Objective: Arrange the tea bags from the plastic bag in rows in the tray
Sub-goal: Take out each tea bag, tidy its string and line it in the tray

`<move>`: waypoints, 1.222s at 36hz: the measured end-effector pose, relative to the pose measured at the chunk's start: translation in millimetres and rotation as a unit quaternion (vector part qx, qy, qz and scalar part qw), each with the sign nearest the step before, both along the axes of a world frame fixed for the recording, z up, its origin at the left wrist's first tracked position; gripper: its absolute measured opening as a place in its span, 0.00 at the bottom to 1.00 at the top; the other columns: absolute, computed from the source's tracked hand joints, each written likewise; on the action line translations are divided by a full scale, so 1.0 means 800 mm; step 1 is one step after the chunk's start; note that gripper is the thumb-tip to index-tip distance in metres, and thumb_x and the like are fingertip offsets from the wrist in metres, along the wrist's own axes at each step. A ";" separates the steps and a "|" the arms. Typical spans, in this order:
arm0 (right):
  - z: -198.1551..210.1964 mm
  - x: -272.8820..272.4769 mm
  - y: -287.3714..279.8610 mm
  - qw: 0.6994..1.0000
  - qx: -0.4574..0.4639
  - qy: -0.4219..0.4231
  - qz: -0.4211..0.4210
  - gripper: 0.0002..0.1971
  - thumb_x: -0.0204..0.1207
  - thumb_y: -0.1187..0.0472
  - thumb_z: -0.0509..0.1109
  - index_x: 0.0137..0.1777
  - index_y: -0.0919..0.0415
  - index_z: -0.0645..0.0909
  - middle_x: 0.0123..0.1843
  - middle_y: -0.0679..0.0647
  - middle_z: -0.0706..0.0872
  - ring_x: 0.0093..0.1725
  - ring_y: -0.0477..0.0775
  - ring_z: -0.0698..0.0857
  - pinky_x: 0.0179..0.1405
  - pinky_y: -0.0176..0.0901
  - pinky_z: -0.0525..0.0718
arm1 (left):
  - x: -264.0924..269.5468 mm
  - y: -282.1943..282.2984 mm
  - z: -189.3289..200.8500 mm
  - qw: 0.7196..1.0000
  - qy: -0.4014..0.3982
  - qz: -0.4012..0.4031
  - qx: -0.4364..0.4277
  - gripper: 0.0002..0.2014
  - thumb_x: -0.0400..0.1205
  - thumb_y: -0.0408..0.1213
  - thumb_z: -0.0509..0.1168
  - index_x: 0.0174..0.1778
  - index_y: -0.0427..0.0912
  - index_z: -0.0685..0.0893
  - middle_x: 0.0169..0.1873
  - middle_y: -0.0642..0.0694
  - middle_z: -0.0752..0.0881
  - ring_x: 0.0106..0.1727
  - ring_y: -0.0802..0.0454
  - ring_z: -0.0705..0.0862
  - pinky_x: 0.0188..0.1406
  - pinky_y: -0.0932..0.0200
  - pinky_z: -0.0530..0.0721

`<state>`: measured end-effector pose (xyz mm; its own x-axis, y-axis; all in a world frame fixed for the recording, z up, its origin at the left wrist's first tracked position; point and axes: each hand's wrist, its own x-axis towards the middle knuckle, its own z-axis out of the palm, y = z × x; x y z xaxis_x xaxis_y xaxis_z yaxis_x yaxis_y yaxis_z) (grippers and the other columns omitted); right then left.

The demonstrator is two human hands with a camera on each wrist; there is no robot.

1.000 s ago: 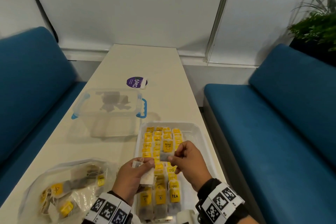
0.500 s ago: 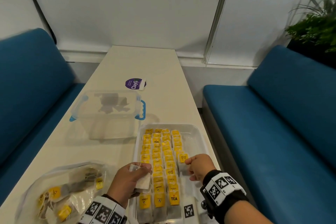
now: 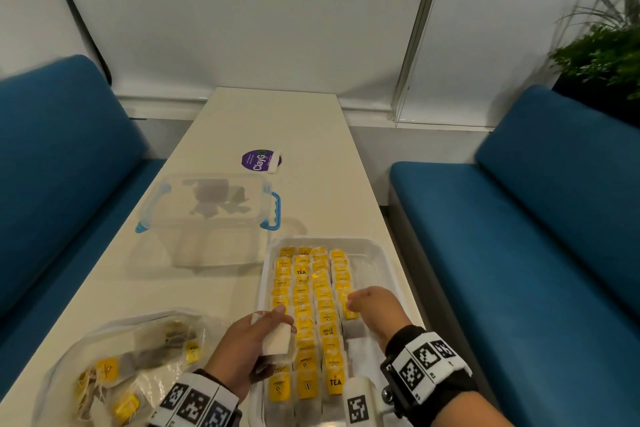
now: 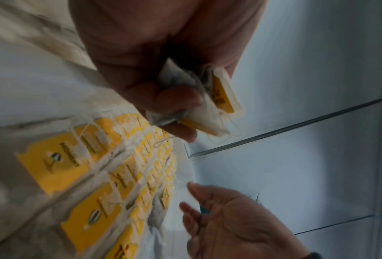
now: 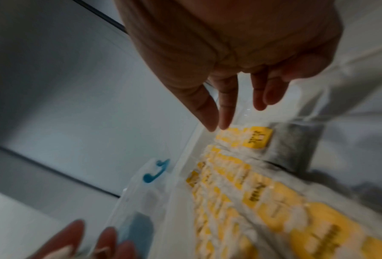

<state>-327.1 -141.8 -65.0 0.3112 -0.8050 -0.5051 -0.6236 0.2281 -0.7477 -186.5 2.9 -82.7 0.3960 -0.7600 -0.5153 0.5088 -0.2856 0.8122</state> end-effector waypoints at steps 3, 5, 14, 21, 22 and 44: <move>0.028 0.004 0.016 0.992 -0.028 -0.106 0.065 0.14 0.71 0.75 0.69 0.52 0.59 0.82 0.51 0.55 0.82 0.42 0.46 0.81 0.38 0.35 0.79 | -0.003 -0.002 0.004 1.000 0.027 -0.006 0.009 0.16 0.79 0.48 0.65 0.41 0.36 0.84 0.31 0.40 0.82 0.17 0.54 0.74 0.12 0.71 0.65; 0.046 0.005 0.028 0.974 -0.046 -0.135 0.175 0.17 0.68 0.76 0.71 0.47 0.53 0.82 0.47 0.52 0.83 0.39 0.45 0.81 0.39 0.36 0.81 | -0.005 -0.004 0.007 0.999 0.047 0.000 0.014 0.17 0.79 0.50 0.64 0.38 0.37 0.83 0.33 0.39 0.82 0.18 0.53 0.73 0.12 0.71 0.65; 0.056 0.018 0.068 0.926 -0.142 -0.129 0.325 0.13 0.68 0.69 0.75 0.45 0.49 0.86 0.40 0.45 0.82 0.37 0.45 0.77 0.44 0.44 0.82 | -0.013 -0.001 0.016 0.999 0.046 0.013 0.023 0.22 0.81 0.56 0.58 0.39 0.40 0.83 0.22 0.42 0.80 0.17 0.52 0.74 0.13 0.68 0.70; 0.045 0.017 0.069 0.935 -0.175 -0.175 0.253 0.10 0.72 0.60 0.75 0.35 0.44 0.80 0.40 0.41 0.79 0.38 0.40 0.75 0.44 0.31 0.76 | -0.016 0.011 0.022 0.998 0.047 -0.007 0.037 0.29 0.79 0.62 0.56 0.28 0.44 0.88 0.29 0.43 0.83 0.21 0.52 0.75 0.21 0.66 0.70; 0.044 0.017 0.068 0.937 -0.163 -0.192 0.242 0.09 0.73 0.60 0.75 0.36 0.46 0.80 0.40 0.41 0.80 0.39 0.40 0.76 0.44 0.30 0.77 | -0.016 0.012 0.023 0.998 0.050 -0.009 0.037 0.28 0.79 0.62 0.56 0.30 0.44 0.89 0.31 0.43 0.85 0.22 0.53 0.76 0.21 0.66 0.70; 0.027 0.007 0.055 0.972 -0.101 -0.187 0.105 0.04 0.76 0.63 0.72 0.44 0.58 0.79 0.17 0.43 0.72 0.18 0.40 0.72 0.25 0.34 0.73 | -0.028 0.004 0.021 0.985 -0.124 -0.117 -0.020 0.26 0.57 0.51 0.77 0.37 0.35 0.77 0.28 0.38 0.75 0.20 0.54 0.72 0.18 0.68 0.69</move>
<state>-321.8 -98.0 -43.5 0.6099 -0.7753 -0.1639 -0.3173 -0.0494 -0.9470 -209.3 6.2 -65.6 0.3180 -0.8635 -0.3915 0.2166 -0.3358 0.9167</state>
